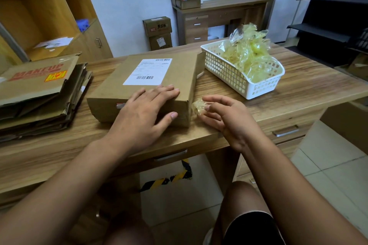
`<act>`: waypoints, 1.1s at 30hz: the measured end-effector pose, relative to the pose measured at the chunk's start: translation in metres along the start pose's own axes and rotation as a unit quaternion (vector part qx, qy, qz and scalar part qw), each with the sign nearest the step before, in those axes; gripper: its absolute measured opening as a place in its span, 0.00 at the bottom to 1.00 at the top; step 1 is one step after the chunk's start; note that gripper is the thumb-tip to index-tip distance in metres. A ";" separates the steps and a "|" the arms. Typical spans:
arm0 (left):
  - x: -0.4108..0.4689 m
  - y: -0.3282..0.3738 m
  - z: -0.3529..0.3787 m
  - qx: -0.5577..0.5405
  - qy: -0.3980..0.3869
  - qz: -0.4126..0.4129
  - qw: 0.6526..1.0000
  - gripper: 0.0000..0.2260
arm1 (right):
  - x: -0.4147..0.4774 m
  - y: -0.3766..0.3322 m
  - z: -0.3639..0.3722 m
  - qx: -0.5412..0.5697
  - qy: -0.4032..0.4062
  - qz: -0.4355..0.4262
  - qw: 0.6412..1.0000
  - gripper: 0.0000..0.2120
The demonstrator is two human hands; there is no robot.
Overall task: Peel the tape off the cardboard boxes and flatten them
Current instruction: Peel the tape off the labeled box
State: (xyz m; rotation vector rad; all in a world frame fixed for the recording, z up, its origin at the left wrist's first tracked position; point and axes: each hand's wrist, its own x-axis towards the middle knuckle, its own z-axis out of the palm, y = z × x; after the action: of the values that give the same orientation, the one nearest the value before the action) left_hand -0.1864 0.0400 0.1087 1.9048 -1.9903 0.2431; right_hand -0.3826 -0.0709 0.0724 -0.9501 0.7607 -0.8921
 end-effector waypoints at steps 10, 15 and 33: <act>-0.001 -0.001 0.006 0.001 0.016 0.005 1.000 0.24 | -0.010 0.015 0.002 -0.173 -0.047 -0.054 0.982 0.24; -0.002 -0.001 0.007 0.003 0.021 0.005 1.000 0.24 | -0.009 0.011 -0.005 -0.169 -0.096 -0.043 0.980 0.16; -0.005 -0.007 0.003 -0.004 0.023 0.009 1.000 0.24 | -0.001 0.005 -0.007 -0.390 -0.067 -0.196 0.897 0.09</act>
State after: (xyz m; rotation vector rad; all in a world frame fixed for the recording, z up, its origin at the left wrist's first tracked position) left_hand -0.1799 0.0427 0.1032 1.8609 -1.9759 0.2808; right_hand -0.3877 -0.0710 0.0654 -1.9101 0.8351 -0.8555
